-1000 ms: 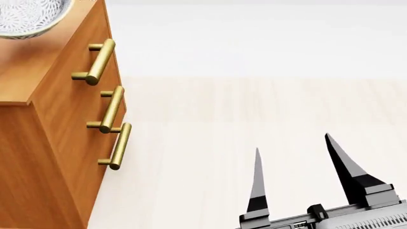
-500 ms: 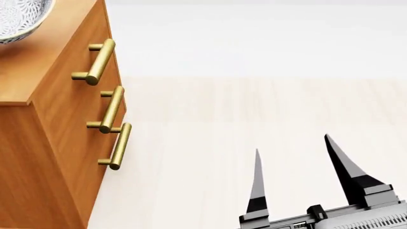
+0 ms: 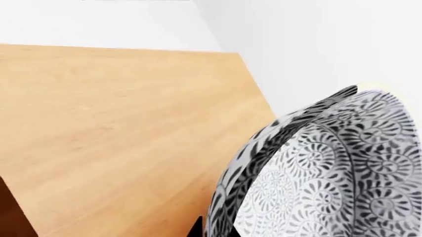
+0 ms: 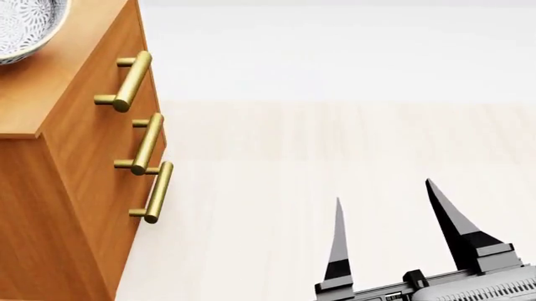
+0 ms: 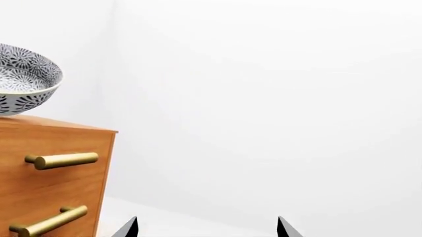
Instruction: Put the bowl on top of the cabinet.
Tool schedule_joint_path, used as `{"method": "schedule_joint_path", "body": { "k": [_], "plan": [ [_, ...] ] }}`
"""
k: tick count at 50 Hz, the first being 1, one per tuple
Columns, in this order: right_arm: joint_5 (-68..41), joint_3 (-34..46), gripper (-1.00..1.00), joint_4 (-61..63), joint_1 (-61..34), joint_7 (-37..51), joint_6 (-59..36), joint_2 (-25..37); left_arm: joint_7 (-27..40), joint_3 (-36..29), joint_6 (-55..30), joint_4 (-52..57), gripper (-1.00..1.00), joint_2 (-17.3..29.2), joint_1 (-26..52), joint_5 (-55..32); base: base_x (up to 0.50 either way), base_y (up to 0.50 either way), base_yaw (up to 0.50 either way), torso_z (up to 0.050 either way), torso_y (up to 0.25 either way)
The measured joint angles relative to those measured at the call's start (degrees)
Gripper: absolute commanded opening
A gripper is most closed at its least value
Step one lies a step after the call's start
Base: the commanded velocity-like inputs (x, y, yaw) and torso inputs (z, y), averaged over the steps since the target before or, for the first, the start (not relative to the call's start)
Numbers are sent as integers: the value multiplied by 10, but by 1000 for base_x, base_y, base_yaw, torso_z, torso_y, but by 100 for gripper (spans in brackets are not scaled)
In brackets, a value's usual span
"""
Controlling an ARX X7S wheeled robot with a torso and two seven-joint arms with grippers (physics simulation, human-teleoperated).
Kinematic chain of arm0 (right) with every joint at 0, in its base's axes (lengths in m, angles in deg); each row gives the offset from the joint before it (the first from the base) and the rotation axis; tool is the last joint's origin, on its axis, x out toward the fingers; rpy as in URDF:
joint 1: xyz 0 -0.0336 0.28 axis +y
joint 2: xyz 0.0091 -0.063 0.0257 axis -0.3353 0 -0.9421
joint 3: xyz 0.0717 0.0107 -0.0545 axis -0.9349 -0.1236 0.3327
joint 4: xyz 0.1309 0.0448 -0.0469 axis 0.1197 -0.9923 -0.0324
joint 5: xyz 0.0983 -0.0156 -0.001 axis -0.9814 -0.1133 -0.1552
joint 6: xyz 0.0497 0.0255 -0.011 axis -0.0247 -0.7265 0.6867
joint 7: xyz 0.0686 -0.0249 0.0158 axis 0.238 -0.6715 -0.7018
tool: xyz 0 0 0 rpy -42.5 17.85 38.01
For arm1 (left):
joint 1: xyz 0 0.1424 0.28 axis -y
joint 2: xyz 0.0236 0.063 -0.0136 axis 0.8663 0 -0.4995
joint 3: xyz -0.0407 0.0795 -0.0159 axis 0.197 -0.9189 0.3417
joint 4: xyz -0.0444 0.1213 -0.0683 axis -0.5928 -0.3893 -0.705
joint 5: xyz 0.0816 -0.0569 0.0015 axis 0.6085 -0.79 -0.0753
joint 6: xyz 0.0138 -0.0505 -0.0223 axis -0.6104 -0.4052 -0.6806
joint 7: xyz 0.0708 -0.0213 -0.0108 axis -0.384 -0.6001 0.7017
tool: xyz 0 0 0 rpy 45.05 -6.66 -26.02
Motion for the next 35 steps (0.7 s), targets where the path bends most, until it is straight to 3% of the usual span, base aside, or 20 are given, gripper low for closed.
{"method": "schedule_joint_path", "body": {
  "k": [15,16,35],
  "plan": [
    [2,0,100,-2,0,-1,-1,-1,-11,-10,13,-14,-100,4,0,7,0,0,0,0,0],
    [2,0,100,-1,0,-1,-1,-1,-12,-11,12,-15,100,4,0,10,0,0,0,0,0],
    [3,0,100,-3,1,-2,1,-2,-21,-25,11,-13,100,6,7,9,1,0,0,0,0]
  ]
}}
